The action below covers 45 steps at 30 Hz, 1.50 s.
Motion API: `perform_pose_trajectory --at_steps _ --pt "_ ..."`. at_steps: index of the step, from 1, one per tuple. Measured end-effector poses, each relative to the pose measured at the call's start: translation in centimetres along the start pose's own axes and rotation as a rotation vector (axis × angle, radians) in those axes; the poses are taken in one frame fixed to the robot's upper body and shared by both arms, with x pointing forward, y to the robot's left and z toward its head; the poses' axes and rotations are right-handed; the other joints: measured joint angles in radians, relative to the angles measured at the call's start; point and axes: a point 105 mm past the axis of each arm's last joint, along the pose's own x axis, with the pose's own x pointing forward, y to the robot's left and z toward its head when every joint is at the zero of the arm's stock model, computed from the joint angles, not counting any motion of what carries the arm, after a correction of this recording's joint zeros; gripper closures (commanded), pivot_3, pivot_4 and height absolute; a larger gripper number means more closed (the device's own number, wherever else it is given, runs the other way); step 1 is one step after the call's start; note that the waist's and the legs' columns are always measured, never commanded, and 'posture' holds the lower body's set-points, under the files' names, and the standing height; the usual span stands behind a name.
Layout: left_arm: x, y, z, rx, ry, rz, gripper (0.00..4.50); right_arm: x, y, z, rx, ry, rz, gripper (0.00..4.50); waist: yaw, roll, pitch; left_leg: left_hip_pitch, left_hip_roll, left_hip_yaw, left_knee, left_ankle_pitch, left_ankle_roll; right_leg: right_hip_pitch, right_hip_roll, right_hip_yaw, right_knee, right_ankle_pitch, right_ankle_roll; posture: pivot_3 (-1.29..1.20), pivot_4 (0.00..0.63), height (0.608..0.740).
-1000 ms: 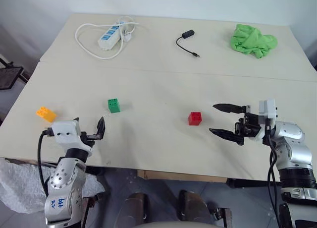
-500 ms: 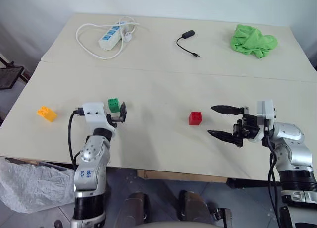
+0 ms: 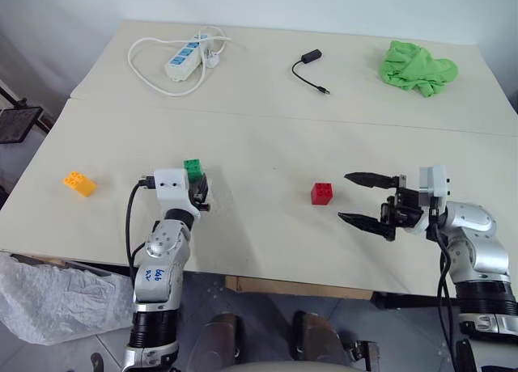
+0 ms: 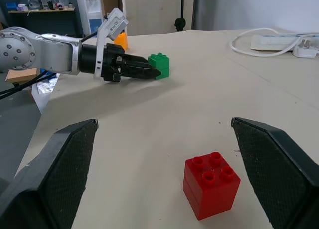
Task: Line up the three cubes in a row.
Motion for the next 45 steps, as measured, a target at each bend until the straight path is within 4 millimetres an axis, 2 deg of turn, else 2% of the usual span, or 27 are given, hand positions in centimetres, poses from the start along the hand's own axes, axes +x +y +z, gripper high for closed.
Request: perform_pose_trajectory --at_steps 4,7,9,14,17,20,22,25,30,34,41,45 --pt "0.0 0.1 0.3 0.028 -0.012 -0.077 3.04 -0.3 0.4 -0.7 0.013 0.008 -0.008 0.0 -0.001 0.0 0.0 0.0 0.0 0.0 0.0 0.0 0.0 0.0 0.0 0.0 0.0 0.0 0.0 0.0 0.15 0.74" --pt "-0.2 0.2 0.6 0.063 -0.034 -0.204 3.04 -0.7 0.6 -1.0 0.025 0.014 -0.022 0.0 -0.002 0.0 0.0 0.0 0.0 0.0 0.0 0.0 0.0 0.0 0.0 0.0 0.0 0.0 0.0 0.0 0.15 0.74" --pt "-0.5 -0.2 0.9 0.101 -0.053 -0.405 3.04 -1.3 0.6 -1.1 0.029 0.022 -0.046 0.0 -0.002 0.0 0.0 0.0 0.0 0.001 0.0 0.0 -0.001 -0.001 0.001 0.0 0.0 0.0 0.0 0.0 0.15 0.74" --pt "-1.3 0.9 1.4 0.304 -0.071 -0.797 3.04 -4.1 0.5 -1.0 0.024 0.076 -0.121 0.0 -0.001 0.001 0.0 0.0 -0.001 0.003 0.001 0.0 -0.001 0.0 0.001 -0.001 0.0 0.0 -0.001 0.0 0.15 0.74" --pt "0.1 -0.7 2.1 0.319 -0.099 -1.019 3.04 -4.7 0.8 -0.8 0.014 0.08 -0.142 0.0 0.003 0.001 0.0 -0.001 -0.001 0.007 0.004 0.0 0.0 0.001 0.001 -0.002 0.001 0.0 0.0 0.0 0.15 0.74" --pt "1.6 -3.0 1.7 0.367 -0.082 -1.187 3.04 -5.0 1.3 -0.9 0.015 0.086 -0.166 0.0 0.002 0.0 0.0 -0.001 -0.001 0.008 0.004 -0.001 0.001 0.001 0.001 -0.003 0.001 0.0 0.001 0.0 0.15 0.74" --pt "1.8 -4.6 1.0 0.405 -0.052 -1.304 3.04 -4.6 1.6 -0.9 0.011 0.072 -0.168 0.0 0.0 0.0 0.0 -0.001 -0.001 0.01 0.004 -0.002 0.002 0.0 0.001 -0.003 0.001 0.0 0.001 0.0 0.15 0.74" --pt "1.9 -5.8 0.5 0.431 -0.017 -1.415 3.04 -4.7 2.1 -0.9 0.013 0.07 -0.176 0.0 -0.009 -0.001 0.001 -0.002 0.0 0.014 0.004 -0.003 0.004 -0.002 0.001 -0.004 0.001 0.001 0.001 0.0 0.15 0.74" --pt "2.3 -6.1 0.4 0.498 0.027 -1.463 3.04 -4.9 2.5 -0.9 0.016 0.071 -0.194 0.0 -0.009 -0.002 0.001 -0.002 0.0 0.014 0.005 -0.003 0.005 -0.002 0.001 -0.004 0.002 0.001 0.002 0.0 0.15 0.74" --pt "2.7 -7.2 0.4 0.524 0.033 -1.475 3.04 -5.2 3.1 -0.9 0.028 0.072 -0.198 0.0 0.002 -0.002 0.001 -0.003 0.0 0.013 0.007 -0.004 0.006 -0.002 0.0 -0.004 0.002 0.001 0.003 0.0 0.15 0.74" --pt "3.2 -8.1 0.4 0.539 0.038 -1.466 3.04 -5.8 4.7 -2.1 0.086 0.104 -0.166 0.0 0.005 -0.002 0.001 -0.004 -0.002 0.013 0.008 -0.005 0.007 -0.002 -0.001 -0.004 0.001 0.002 0.004 0.0 0.15 0.74" --pt "3.5 -8.6 0.6 0.555 0.046 -1.459 3.04 -5.7 4.9 -2.0 0.088 0.106 -0.157 0.0 0.004 -0.003 0.001 -0.004 -0.002 0.013 0.009 -0.005 0.007 -0.002 -0.001 -0.004 0.001 0.002 0.004 0.0 0.15 0.74"
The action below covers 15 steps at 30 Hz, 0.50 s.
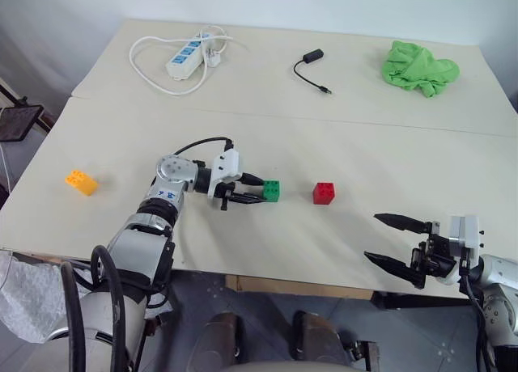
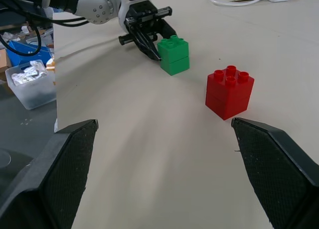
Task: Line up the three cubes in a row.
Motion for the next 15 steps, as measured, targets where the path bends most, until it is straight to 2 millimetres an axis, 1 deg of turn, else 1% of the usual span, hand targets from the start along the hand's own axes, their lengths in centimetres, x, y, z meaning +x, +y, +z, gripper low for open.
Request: perform_pose_trajectory --at_steps 2,3,5,8,10,11,12,14,15 --pt "0.1 0.1 0.1 -0.005 0.007 -0.004 3.04 0.1 0.1 0.1 0.0 0.001 0.002 0.0 0.0 0.0 0.0 0.0 0.0 0.0 0.0 0.0 0.0 0.0 0.0 0.0 0.0 0.0 0.0 0.0 0.15 0.74" --pt "0.2 0.2 0.1 -0.018 0.01 -0.006 2.48 0.1 0.2 0.1 0.001 0.003 0.001 0.0 0.001 0.0 0.0 0.0 0.0 0.0 0.0 0.0 0.0 0.0 0.0 0.0 0.0 0.0 0.0 0.0 0.15 0.74" --pt "0.2 0.3 0.0 -0.043 0.02 0.0 2.08 0.1 0.3 0.1 0.0 0.005 0.0 0.0 0.0 0.0 0.0 0.0 0.0 0.0 0.0 0.0 0.0 0.0 0.0 0.0 0.0 0.0 0.0 0.0 0.15 0.74" --pt "0.2 0.4 -0.4 -0.059 0.04 0.011 1.1 0.2 0.6 0.1 0.001 0.006 -0.002 0.0 -0.004 0.0 0.0 -0.001 0.0 0.0 0.0 0.0 0.0 -0.001 0.0 0.0 0.0 0.0 0.0 0.0 0.15 0.74" --pt "0.1 0.6 -0.4 -0.057 0.037 0.029 0.54 0.3 0.6 0.1 0.004 0.005 -0.005 0.0 -0.004 0.0 0.0 -0.002 0.0 0.0 0.0 0.0 0.0 -0.002 0.0 0.0 0.0 0.0 0.0 0.0 0.15 0.74" --pt "-0.1 0.7 -0.4 -0.057 0.033 0.037 0.18 0.3 0.6 0.1 0.005 0.005 -0.003 0.0 -0.004 0.0 0.0 -0.002 0.0 0.0 0.0 0.0 0.0 -0.002 0.0 0.0 0.0 0.0 0.0 0.0 0.15 0.74" --pt "-0.4 0.8 -0.3 -0.058 0.022 0.048 0.02 0.5 0.6 0.1 0.007 0.003 0.003 0.0 -0.006 0.0 0.0 -0.002 0.0 0.0 0.0 0.0 0.0 -0.002 0.0 0.0 0.0 0.0 0.0 0.0 0.15 0.74" --pt "-1.6 1.1 0.1 -0.05 -0.002 0.063 0.02 0.8 0.6 0.3 0.008 -0.004 0.013 0.0 -0.01 0.0 0.0 -0.002 0.001 0.0 0.0 0.0 0.0 -0.003 0.0 0.0 0.0 0.0 0.0 0.0 0.15 0.74" --pt "-2.6 1.3 0.4 -0.042 -0.029 0.079 0.02 1.1 0.5 0.6 0.001 -0.015 0.021 0.0 -0.013 -0.001 0.0 -0.002 0.001 0.0 0.0 0.0 0.0 -0.003 0.0 0.0 0.0 0.0 0.0 0.0 0.15 0.74"
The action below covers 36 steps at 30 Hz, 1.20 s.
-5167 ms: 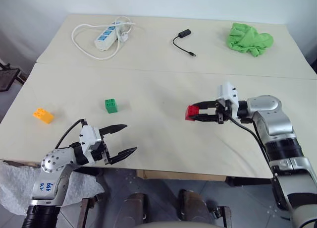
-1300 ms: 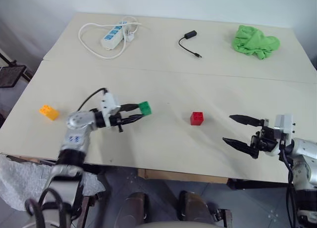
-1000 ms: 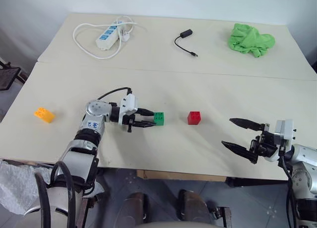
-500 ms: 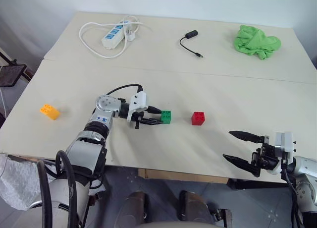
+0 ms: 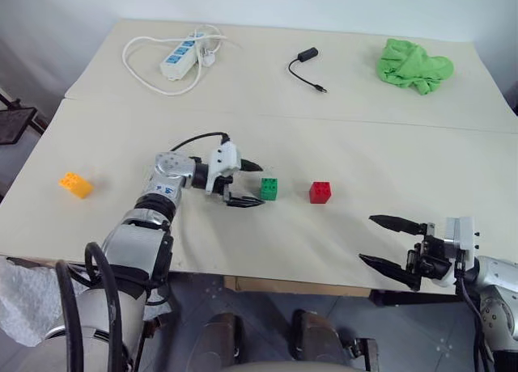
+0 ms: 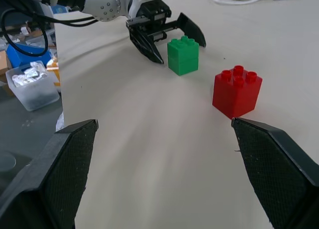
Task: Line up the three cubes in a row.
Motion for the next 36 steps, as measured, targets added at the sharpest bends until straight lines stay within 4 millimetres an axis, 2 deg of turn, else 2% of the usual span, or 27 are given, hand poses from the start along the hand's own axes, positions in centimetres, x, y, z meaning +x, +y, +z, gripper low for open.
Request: perform_pose_trajectory --at_steps 4,7,9,11,16,20,24,27,30,33,36 --pt "-4.5 0.4 0.8 0.066 -0.061 0.07 0.02 1.2 -0.1 0.9 -0.015 -0.032 0.043 0.0 -0.006 0.0 0.0 0.0 0.001 -0.002 0.0 0.0 0.0 0.0 0.0 -0.002 0.0 0.0 0.0 0.0 0.15 0.74" --pt "-8.4 -0.9 -0.4 0.078 -0.094 0.186 0.02 2.6 -0.3 1.5 0.01 -0.067 0.066 0.0 -0.022 0.001 0.0 0.002 0.006 -0.006 -0.001 0.0 0.0 0.0 -0.001 -0.002 0.001 0.0 0.0 0.0 0.15 0.74" --pt "-11.1 -3.3 -1.6 0.061 -0.103 0.3 0.02 3.7 -0.4 1.8 0.051 -0.088 0.09 0.0 -0.031 0.001 0.0 0.003 0.007 -0.006 -0.002 -0.001 0.0 0.0 -0.002 -0.003 0.001 0.0 0.0 0.0 0.15 0.74" --pt "-12.5 -5.1 -2.3 0.016 -0.119 0.416 0.02 4.5 -0.2 2.3 0.058 -0.105 0.126 0.0 -0.031 0.001 0.0 0.003 0.006 -0.006 -0.001 -0.002 0.001 0.0 -0.003 -0.003 0.002 0.0 -0.001 0.0 0.15 0.74" --pt "-17.4 -9.5 -2.7 -0.072 -0.124 0.854 0.02 6.8 0.8 3.8 0.007 -0.16 0.242 0.0 -0.01 0.001 0.0 0.005 0.006 -0.008 0.0 -0.003 -0.001 0.003 -0.004 -0.003 0.0 0.001 -0.002 0.0 0.15 0.74" --pt "-22.3 -15.5 -5.8 -0.242 -0.089 1.334 0.02 8.3 1.6 4.4 -0.021 -0.201 0.302 0.0 -0.016 0.0 0.0 0.008 0.007 -0.005 -0.001 -0.007 -0.001 0.003 -0.003 -0.002 -0.001 0.002 -0.003 0.0 0.15 0.74" --pt "-26.9 -19.0 -6.6 -0.29 -0.045 1.642 0.02 9.0 1.9 4.6 -0.06 -0.2 0.345 0.0 0.001 -0.001 0.0 0.008 0.008 -0.004 -0.001 -0.007 -0.001 0.003 -0.004 -0.002 -0.003 0.001 -0.004 0.0 0.15 0.74" --pt "-28.0 -21.1 -7.1 -0.332 -0.045 1.754 0.02 9.0 1.9 4.2 -0.052 -0.185 0.364 0.0 0.007 -0.001 -0.001 0.009 0.008 -0.003 -0.001 -0.011 -0.005 0.003 -0.004 -0.001 -0.004 0.002 -0.004 0.0 0.15 0.74" --pt "-28.2 -21.9 -7.5 -0.358 -0.062 1.811 0.02 9.1 2.1 4.0 -0.048 -0.172 0.378 0.0 0.007 -0.001 -0.001 0.009 0.008 -0.003 -0.001 -0.012 -0.004 0.002 -0.004 -0.002 -0.004 0.001 -0.005 0.0 0.15 0.74" --pt "-28.1 -21.2 -7.4 -0.375 -0.077 1.77 0.02 9.0 1.8 3.6 -0.043 -0.154 0.377 0.0 0.007 -0.001 -0.001 0.009 0.009 -0.002 -0.001 -0.012 -0.004 0.002 -0.003 -0.002 -0.004 0.001 -0.005 0.0 0.15 0.74" --pt "-28.2 -18.9 -6.9 -0.378 -0.082 1.661 0.02 9.0 1.4 3.4 -0.044 -0.142 0.369 0.0 0.006 -0.001 -0.001 0.009 0.01 -0.002 -0.001 -0.012 -0.004 0.001 -0.003 -0.002 -0.003 0.0 -0.006 0.0 0.15 0.74"
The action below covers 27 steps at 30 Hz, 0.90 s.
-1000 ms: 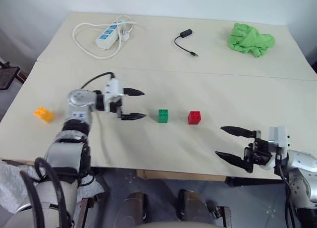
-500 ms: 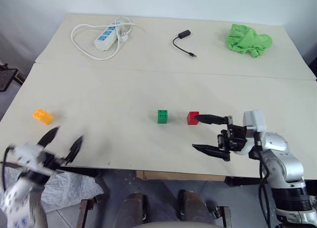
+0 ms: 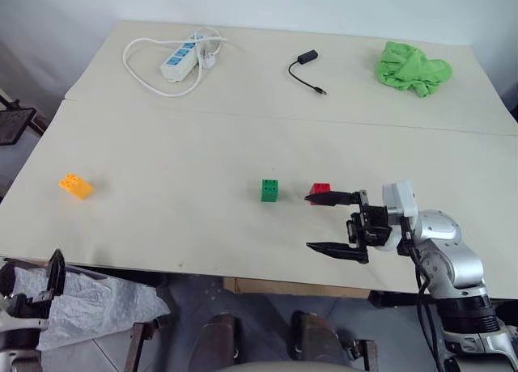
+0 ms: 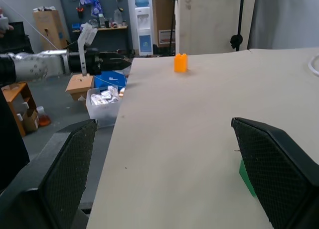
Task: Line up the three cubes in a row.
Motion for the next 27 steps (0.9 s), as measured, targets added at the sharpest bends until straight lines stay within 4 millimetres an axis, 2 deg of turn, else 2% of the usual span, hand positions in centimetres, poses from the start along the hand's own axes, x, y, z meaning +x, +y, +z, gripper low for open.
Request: perform_pose_trajectory --at_steps 3,7,12,16,20,24,27 --pt "2.3 0.9 1.0 0.015 0.026 -0.089 0.02 0.1 -0.2 0.1 -0.017 0.0 0.001 0.0 -0.004 0.0 0.0 0.001 0.001 0.0 0.0 0.0 0.0 0.0 0.001 0.0 0.003 0.0 -0.001 0.0 0.15 0.74" --pt "4.3 1.9 1.4 0.042 0.099 -0.202 0.02 0.0 -0.4 -0.1 -0.018 0.006 -0.004 0.0 -0.022 0.001 0.0 0.001 0.002 0.002 0.0 -0.001 0.001 -0.001 0.002 -0.006 0.003 -0.001 -0.001 0.0 0.15 0.74" --pt "7.9 1.6 1.5 0.057 0.169 -0.334 0.02 -0.1 -0.6 -0.1 -0.028 0.005 -0.021 0.0 -0.026 0.001 0.0 0.001 0.006 0.005 0.0 -0.002 0.001 -0.001 0.001 -0.027 0.004 0.001 -0.006 0.0 0.15 0.74" --pt "10.0 1.2 1.0 0.059 0.199 -0.373 0.02 -0.3 -0.6 -0.3 -0.025 0.009 -0.046 0.0 -0.027 0.001 0.0 0.002 0.006 0.008 -0.001 -0.002 0.0 -0.002 0.0 -0.037 0.004 0.002 -0.007 0.0 0.15 0.74" --pt "11.3 1.4 0.8 0.061 0.224 -0.383 0.02 -0.6 -0.3 -0.5 -0.02 0.012 -0.071 0.0 -0.029 0.001 0.0 0.003 0.006 0.012 -0.001 -0.002 0.0 -0.002 0.0 -0.046 0.004 0.003 -0.009 0.0 0.15 0.74" --pt "11.6 1.5 0.2 0.079 0.262 -0.4 0.02 -0.6 -0.2 -0.1 -0.037 0.012 -0.086 0.0 -0.029 0.001 0.0 0.004 0.007 0.014 -0.001 -0.002 0.0 -0.003 0.0 -0.047 0.004 0.004 -0.01 0.0 0.15 0.74" --pt "11.6 1.4 0.1 0.087 0.267 -0.425 0.59 -0.6 -0.2 0.0 -0.044 0.011 -0.092 0.0 -0.027 0.001 0.0 0.004 0.007 0.014 -0.001 -0.002 0.0 -0.003 0.0 -0.047 0.004 0.004 -0.01 0.0 0.15 0.74"
